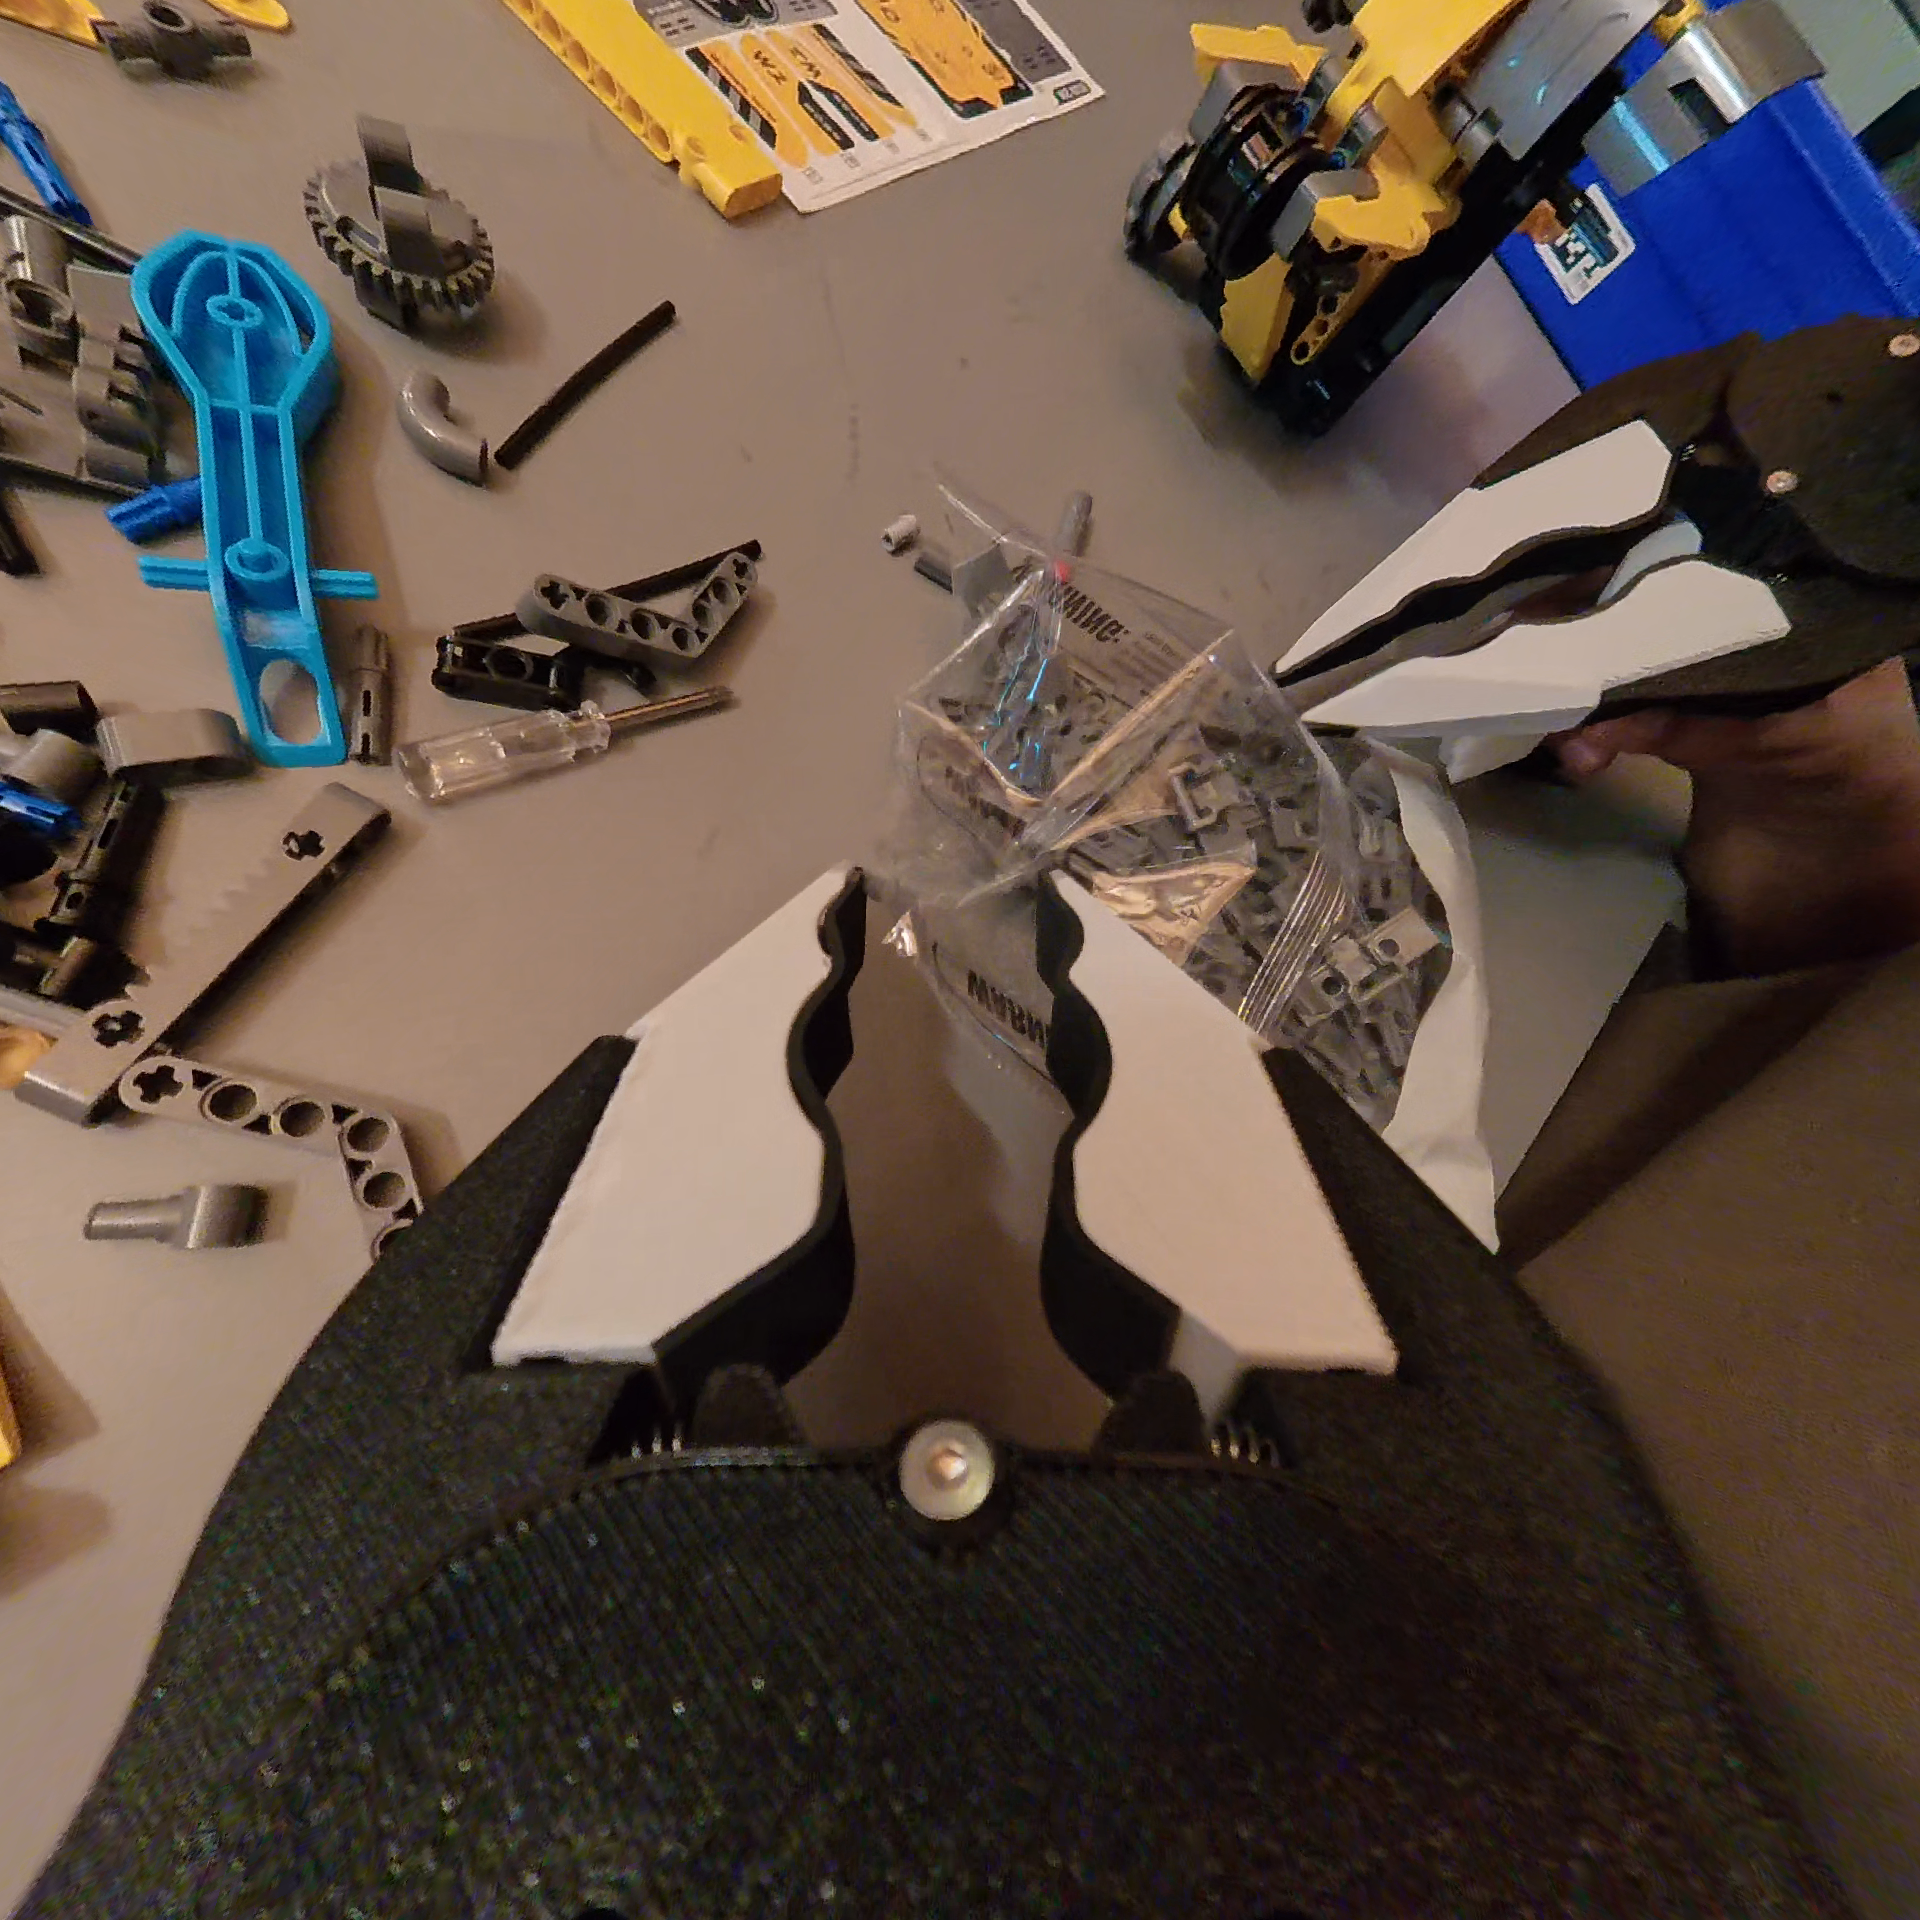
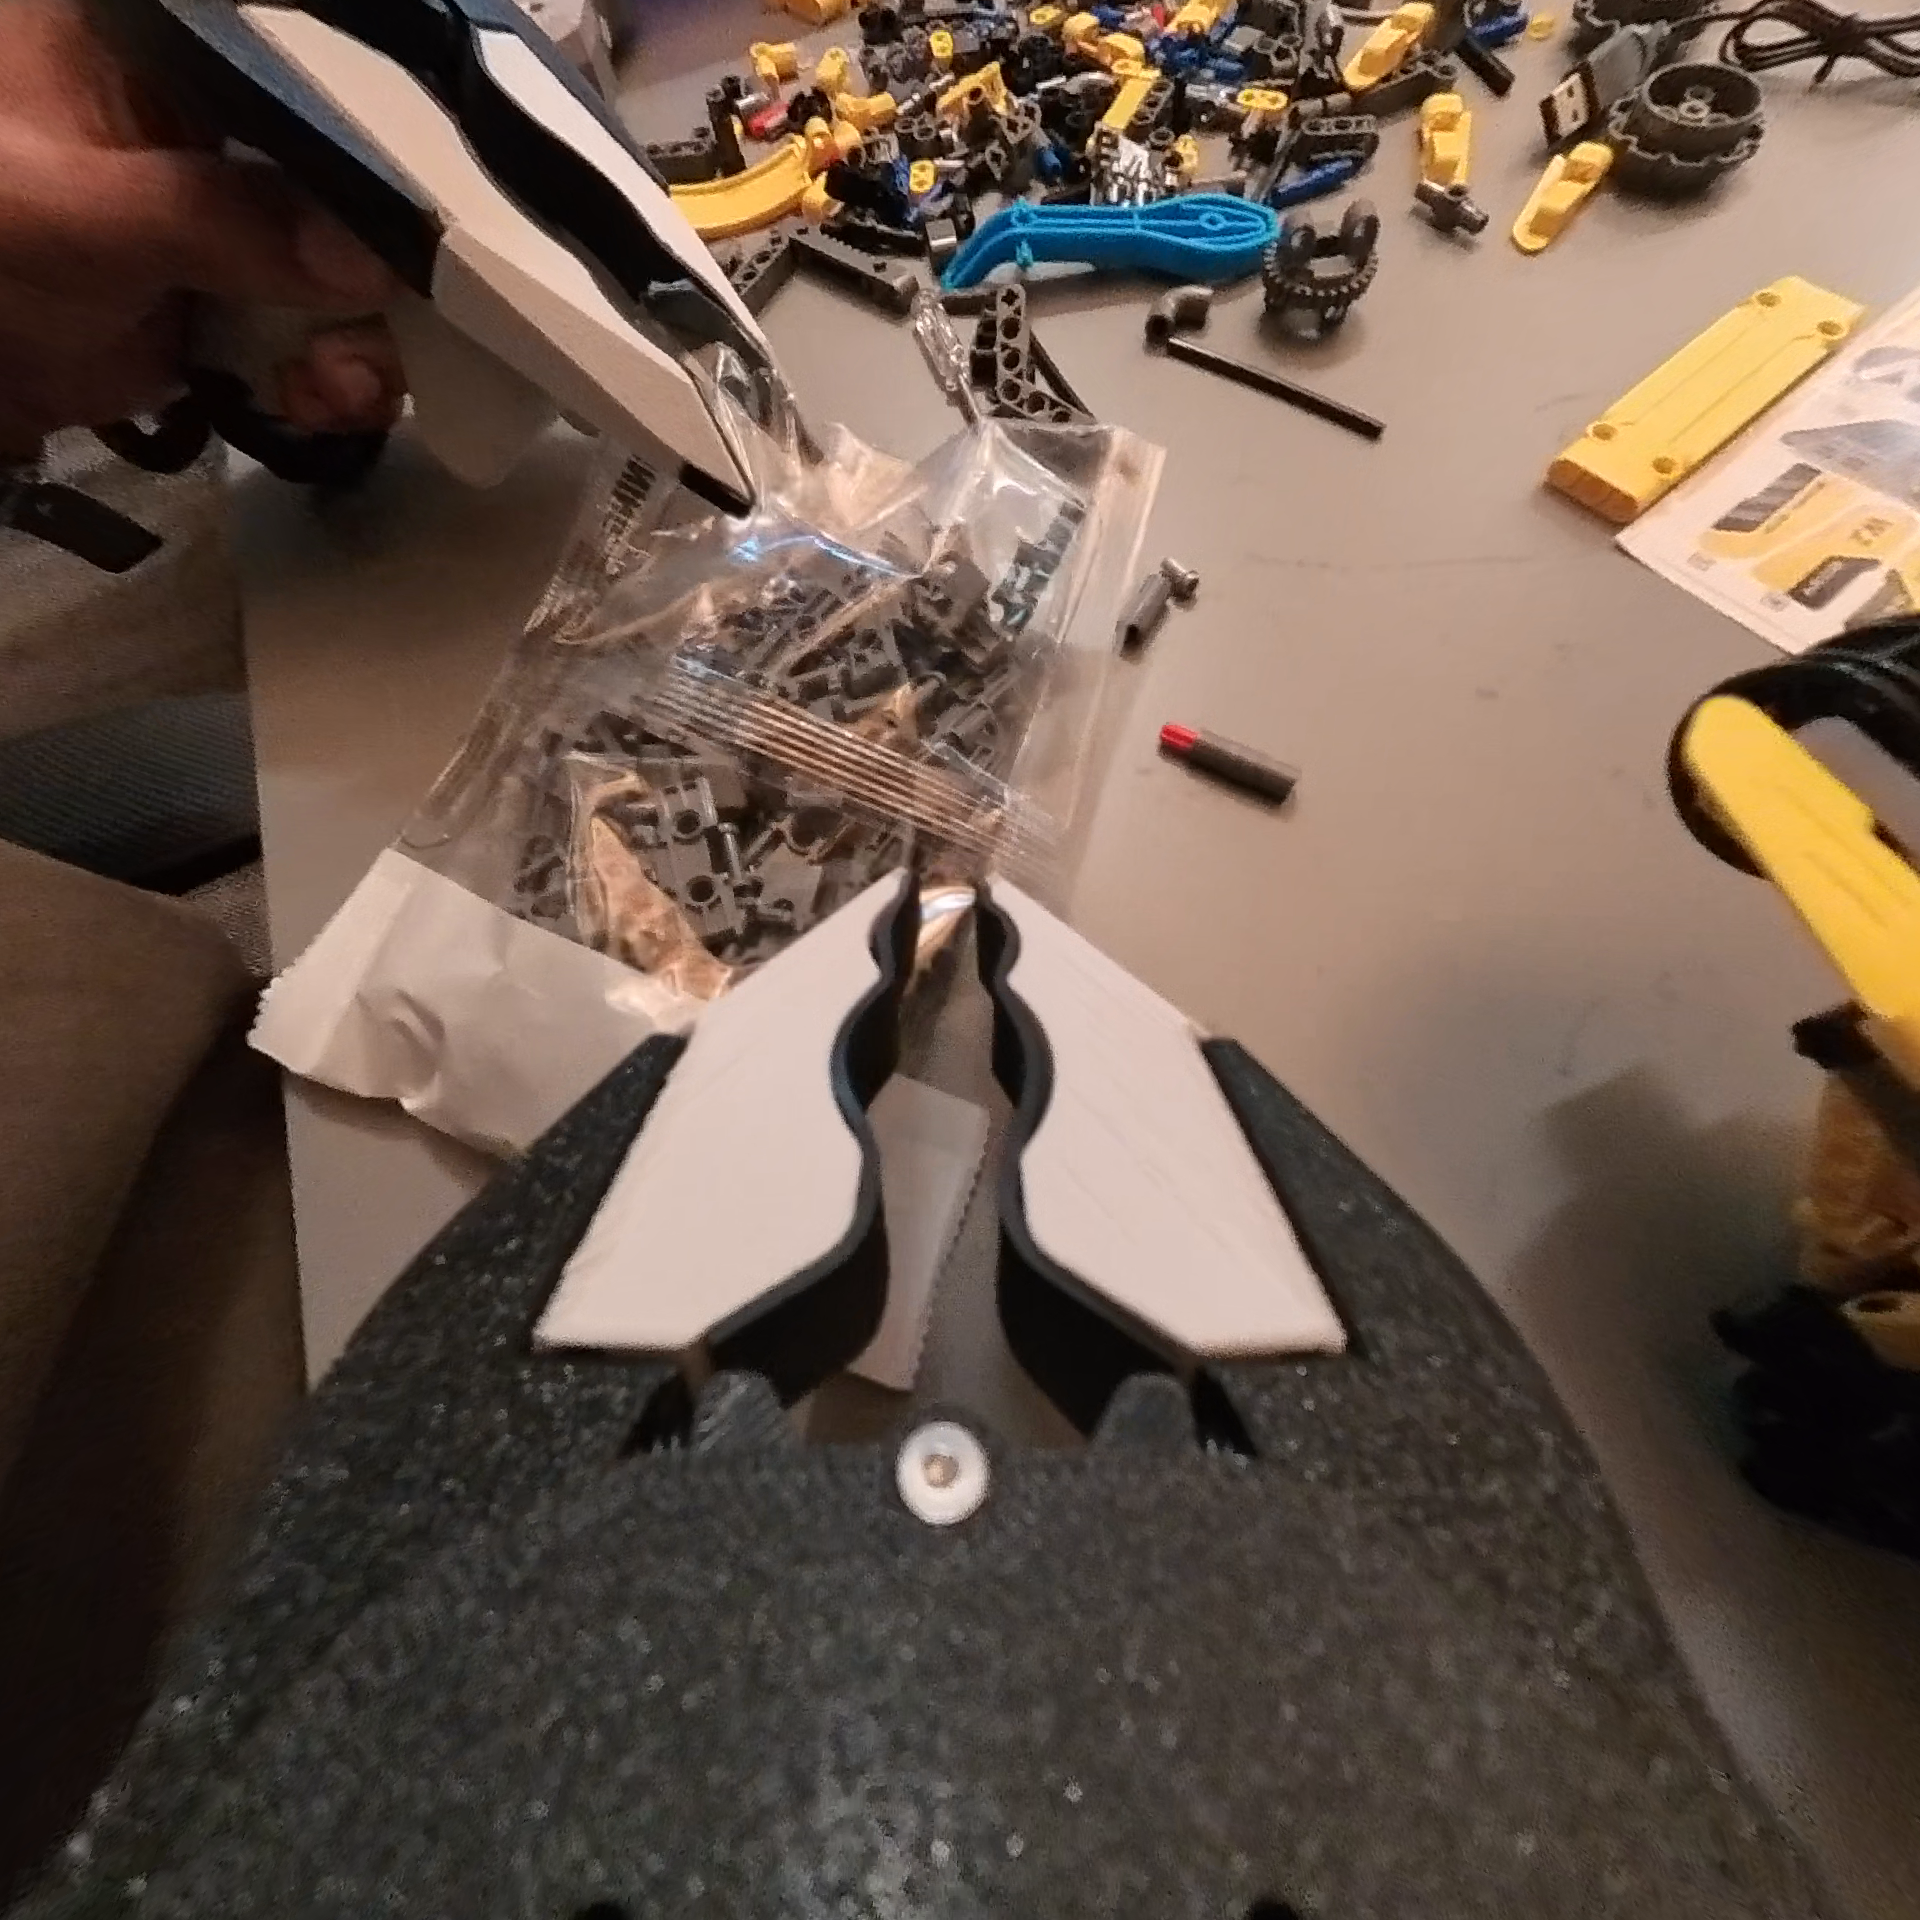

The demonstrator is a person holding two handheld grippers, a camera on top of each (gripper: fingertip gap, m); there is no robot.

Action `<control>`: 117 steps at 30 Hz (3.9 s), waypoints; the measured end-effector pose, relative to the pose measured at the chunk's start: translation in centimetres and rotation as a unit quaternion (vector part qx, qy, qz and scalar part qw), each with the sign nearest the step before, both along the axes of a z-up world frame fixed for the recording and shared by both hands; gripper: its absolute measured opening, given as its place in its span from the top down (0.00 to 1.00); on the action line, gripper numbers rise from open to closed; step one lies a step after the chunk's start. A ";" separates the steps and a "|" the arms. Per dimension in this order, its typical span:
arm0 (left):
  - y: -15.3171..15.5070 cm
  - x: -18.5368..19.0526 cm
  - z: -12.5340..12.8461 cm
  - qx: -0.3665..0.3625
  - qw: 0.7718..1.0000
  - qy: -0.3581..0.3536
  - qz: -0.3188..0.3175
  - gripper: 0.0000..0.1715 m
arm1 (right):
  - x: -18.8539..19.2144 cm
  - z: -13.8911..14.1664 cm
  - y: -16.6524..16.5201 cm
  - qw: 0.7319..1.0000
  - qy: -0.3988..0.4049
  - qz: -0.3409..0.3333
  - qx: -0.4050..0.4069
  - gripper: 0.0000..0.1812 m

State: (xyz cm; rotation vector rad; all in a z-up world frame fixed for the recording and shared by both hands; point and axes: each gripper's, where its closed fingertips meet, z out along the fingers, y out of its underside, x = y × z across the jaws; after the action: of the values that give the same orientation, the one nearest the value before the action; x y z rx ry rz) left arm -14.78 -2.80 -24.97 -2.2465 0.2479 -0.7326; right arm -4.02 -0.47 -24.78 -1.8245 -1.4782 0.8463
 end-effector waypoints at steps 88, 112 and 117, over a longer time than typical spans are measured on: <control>-3.8 10.7 12.1 0.290 0.927 -0.206 -0.121 0.86 | 0.5 11.3 -5.4 0.917 0.373 0.053 -0.133 1.00; -5.6 12.6 9.5 0.267 0.929 -0.171 -0.191 1.00 | 0.3 9.0 -8.2 0.949 0.244 0.169 -0.102 0.87; -5.3 12.1 9.3 0.274 0.932 -0.154 -0.180 1.00 | 0.7 8.8 -7.4 0.957 0.240 0.143 -0.080 0.98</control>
State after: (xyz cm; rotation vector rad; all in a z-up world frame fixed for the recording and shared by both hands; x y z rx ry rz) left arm -2.64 -8.10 -15.63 -1.5457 0.6356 -1.0472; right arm -3.31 -7.92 -15.98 -1.3853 -1.3944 1.4715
